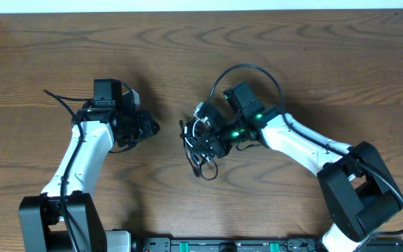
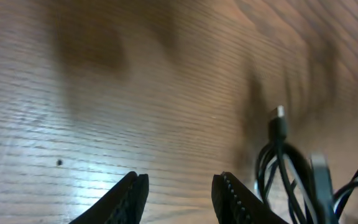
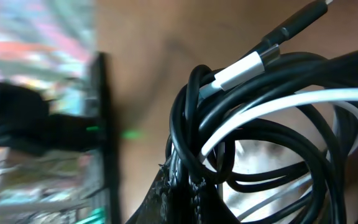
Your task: Untangle cables
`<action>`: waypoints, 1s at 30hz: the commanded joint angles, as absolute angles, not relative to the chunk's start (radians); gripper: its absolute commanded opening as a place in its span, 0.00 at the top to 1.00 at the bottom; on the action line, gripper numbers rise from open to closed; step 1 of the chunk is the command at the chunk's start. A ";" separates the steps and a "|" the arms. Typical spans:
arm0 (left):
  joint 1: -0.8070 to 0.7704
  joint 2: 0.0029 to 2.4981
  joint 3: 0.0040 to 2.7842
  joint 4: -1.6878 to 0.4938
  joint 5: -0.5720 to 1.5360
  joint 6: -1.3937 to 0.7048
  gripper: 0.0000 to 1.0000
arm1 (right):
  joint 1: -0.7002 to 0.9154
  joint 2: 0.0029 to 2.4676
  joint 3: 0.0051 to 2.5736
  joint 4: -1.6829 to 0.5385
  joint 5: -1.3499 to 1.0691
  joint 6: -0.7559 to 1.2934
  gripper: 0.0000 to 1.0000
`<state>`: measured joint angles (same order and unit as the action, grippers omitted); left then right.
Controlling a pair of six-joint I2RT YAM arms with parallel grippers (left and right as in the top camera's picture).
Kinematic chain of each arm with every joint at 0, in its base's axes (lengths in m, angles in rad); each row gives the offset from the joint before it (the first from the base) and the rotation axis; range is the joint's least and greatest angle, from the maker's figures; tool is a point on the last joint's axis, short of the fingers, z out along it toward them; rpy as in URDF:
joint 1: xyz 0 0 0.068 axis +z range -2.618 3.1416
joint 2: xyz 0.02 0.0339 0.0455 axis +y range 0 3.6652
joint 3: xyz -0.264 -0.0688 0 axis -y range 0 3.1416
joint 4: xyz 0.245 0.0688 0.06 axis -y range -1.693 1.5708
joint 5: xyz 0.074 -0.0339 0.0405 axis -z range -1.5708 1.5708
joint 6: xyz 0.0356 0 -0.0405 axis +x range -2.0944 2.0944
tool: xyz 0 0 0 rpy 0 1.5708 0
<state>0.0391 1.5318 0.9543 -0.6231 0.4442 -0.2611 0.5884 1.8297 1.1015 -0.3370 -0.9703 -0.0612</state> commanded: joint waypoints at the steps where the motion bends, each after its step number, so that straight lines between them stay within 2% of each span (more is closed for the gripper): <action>1: 0.043 1.536 0.953 -0.622 0.490 -0.225 0.60 | 0.551 1.802 1.100 -0.332 -1.271 -0.151 0.99; 12: 0.043 1.536 0.953 -0.622 0.538 -0.209 0.60 | 0.490 1.802 1.100 -0.329 -1.346 -0.150 0.99; 21: 0.043 1.536 0.953 -0.631 0.841 0.017 0.56 | 0.490 1.802 1.100 -0.333 -1.332 -0.128 0.99; 22: 0.043 1.536 0.953 -0.632 0.857 0.020 0.53 | 0.491 1.802 1.100 -0.333 -1.316 -0.127 0.99; 27: 0.043 1.536 0.953 -0.636 0.899 0.018 0.53 | 0.500 1.802 1.100 -0.333 -1.245 -0.105 0.99; 30: 0.043 1.536 0.953 -0.642 1.048 0.010 0.53 | 0.514 1.802 1.100 -0.332 -1.182 -0.106 0.99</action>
